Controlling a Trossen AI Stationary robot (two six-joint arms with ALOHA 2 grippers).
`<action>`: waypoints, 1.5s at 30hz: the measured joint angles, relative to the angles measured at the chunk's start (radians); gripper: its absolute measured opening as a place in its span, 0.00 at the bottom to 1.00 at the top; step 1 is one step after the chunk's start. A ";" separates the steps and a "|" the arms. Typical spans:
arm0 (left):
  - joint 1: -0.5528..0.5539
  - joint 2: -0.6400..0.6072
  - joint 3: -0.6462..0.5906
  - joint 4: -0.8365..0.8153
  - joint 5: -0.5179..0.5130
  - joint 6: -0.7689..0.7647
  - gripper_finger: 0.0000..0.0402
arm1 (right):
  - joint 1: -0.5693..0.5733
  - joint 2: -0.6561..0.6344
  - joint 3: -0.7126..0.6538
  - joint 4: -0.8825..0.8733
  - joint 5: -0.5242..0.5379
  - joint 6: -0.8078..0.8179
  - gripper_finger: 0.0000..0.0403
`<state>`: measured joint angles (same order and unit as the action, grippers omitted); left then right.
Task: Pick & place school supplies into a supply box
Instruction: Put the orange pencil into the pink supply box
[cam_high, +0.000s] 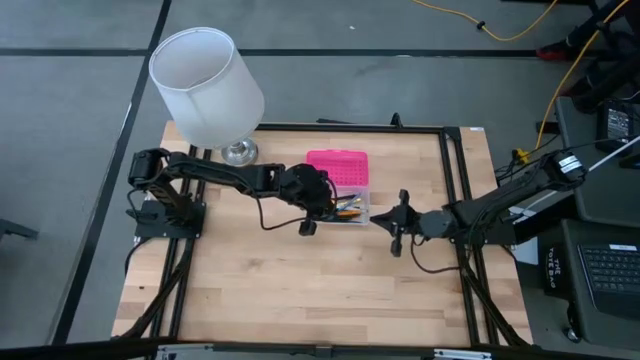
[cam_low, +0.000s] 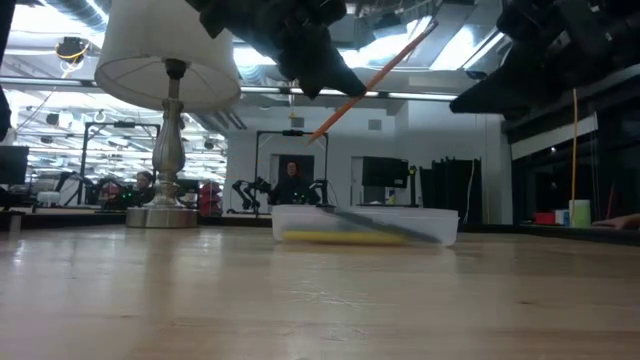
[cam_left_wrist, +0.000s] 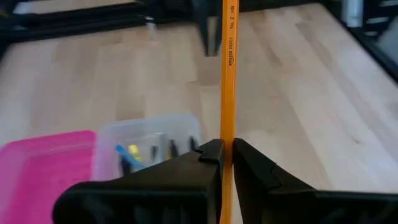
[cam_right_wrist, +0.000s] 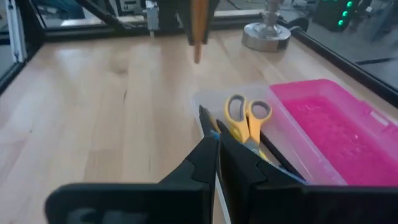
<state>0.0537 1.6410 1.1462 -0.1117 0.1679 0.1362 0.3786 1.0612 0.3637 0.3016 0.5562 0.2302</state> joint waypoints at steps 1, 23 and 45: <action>-0.001 -0.003 0.004 -0.001 -0.027 -0.005 0.04 | 0.000 -0.010 0.000 -0.001 0.000 -0.001 0.06; 0.001 0.034 0.005 -0.063 -0.303 0.092 0.04 | -0.003 -0.044 0.000 0.086 0.003 -0.055 0.06; 0.002 0.205 0.003 -0.011 -0.484 0.140 0.04 | -0.003 -0.043 0.000 0.161 0.110 -0.194 0.06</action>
<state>0.0555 1.8462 1.1492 -0.1224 -0.3163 0.2761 0.3752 1.0183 0.3641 0.4629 0.6663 0.0363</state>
